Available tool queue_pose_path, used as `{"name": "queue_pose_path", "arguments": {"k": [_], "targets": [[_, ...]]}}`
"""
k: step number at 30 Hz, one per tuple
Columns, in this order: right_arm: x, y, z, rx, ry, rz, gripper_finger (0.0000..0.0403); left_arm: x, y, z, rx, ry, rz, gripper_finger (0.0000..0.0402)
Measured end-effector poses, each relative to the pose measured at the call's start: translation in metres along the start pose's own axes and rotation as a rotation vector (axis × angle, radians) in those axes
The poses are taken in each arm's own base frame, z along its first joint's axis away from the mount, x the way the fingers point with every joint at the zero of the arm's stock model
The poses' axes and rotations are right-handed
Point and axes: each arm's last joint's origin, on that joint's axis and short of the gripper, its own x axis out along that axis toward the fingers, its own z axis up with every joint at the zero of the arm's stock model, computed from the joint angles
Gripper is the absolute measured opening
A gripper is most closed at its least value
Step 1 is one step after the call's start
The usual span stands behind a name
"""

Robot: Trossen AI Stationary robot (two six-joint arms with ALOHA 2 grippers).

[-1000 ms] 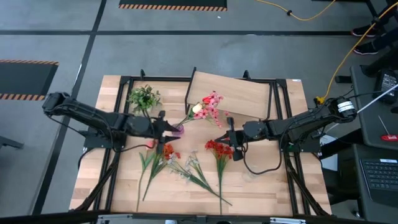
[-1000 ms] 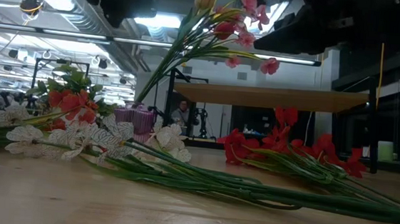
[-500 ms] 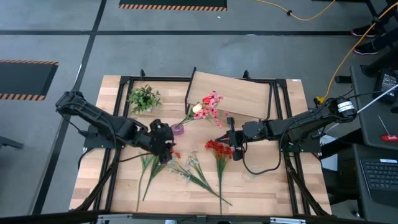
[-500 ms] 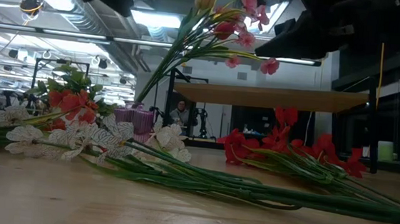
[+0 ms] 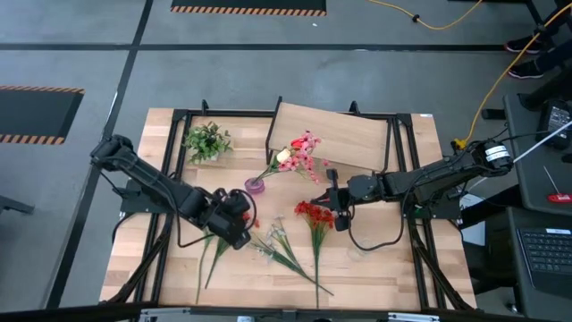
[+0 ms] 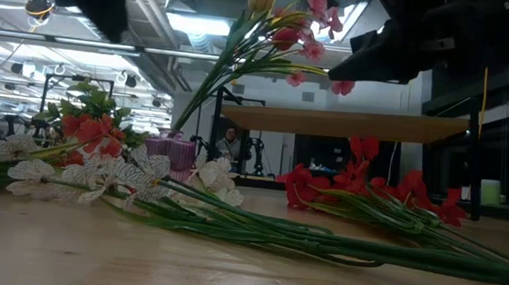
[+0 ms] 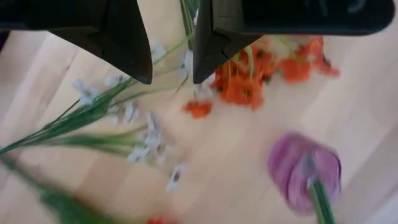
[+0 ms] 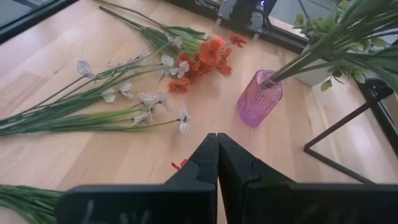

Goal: Pick and place flowers into a vace then onto a shelf
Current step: Put the orange flowers into the purple vase

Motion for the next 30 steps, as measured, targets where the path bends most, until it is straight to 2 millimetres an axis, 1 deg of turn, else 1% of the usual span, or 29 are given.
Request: {"name": "queue_pose_path", "arguments": {"k": [9, 17, 23, 27, 30], "targets": [[0.000, 0.000, 0.001, 0.014, -0.008, -0.002, 0.0005, 0.027, -0.015, -0.020, -0.089, 0.167, 0.045, 0.0109], [0.000, 0.000, 0.001, 0.016, -0.014, -0.003, 0.0005, 0.048, -0.025, -0.036, -0.155, 0.240, 0.110, 0.0109], [0.000, 0.000, 0.001, 0.016, -0.014, -0.003, 0.0005, 0.059, -0.029, -0.048, -0.118, 0.267, 0.164, 0.0109], [0.000, 0.000, 0.002, 0.016, -0.015, -0.003, 0.0005, 0.065, -0.030, -0.051, -0.128, 0.275, 0.185, 0.0109], [0.000, 0.000, 0.002, 0.016, -0.015, -0.003, 0.0005, 0.065, -0.029, -0.052, -0.136, 0.303, 0.196, 0.0109]]}}
